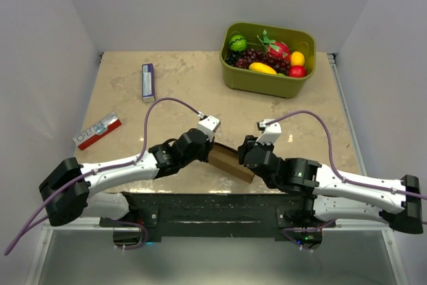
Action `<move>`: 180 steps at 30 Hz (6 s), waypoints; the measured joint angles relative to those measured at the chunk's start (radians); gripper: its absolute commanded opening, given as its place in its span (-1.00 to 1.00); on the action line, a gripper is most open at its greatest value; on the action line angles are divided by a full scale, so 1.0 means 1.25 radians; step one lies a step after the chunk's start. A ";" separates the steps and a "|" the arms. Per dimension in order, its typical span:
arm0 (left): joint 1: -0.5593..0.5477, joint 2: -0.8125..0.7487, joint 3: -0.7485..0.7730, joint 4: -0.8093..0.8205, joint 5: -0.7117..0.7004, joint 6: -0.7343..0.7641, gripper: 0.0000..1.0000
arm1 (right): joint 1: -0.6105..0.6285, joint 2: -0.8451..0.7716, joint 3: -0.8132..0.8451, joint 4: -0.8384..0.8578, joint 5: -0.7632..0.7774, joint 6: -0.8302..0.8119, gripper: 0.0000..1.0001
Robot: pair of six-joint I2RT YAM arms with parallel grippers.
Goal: Fold the paper box
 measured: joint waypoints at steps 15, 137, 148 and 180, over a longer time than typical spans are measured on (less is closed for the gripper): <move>-0.005 0.005 0.003 -0.002 -0.013 -0.001 -0.94 | 0.002 0.079 -0.085 0.026 0.052 0.133 -0.20; 0.147 -0.006 -0.030 0.122 0.171 0.029 -0.15 | 0.010 -0.100 -0.248 -0.036 -0.041 0.361 -0.39; 0.147 -0.006 -0.099 0.204 0.183 0.015 -0.28 | 0.009 -0.096 -0.248 -0.031 -0.040 0.355 -0.42; 0.149 -0.153 -0.282 0.221 0.172 -0.083 0.20 | 0.012 -0.062 -0.247 0.058 -0.186 0.207 -0.07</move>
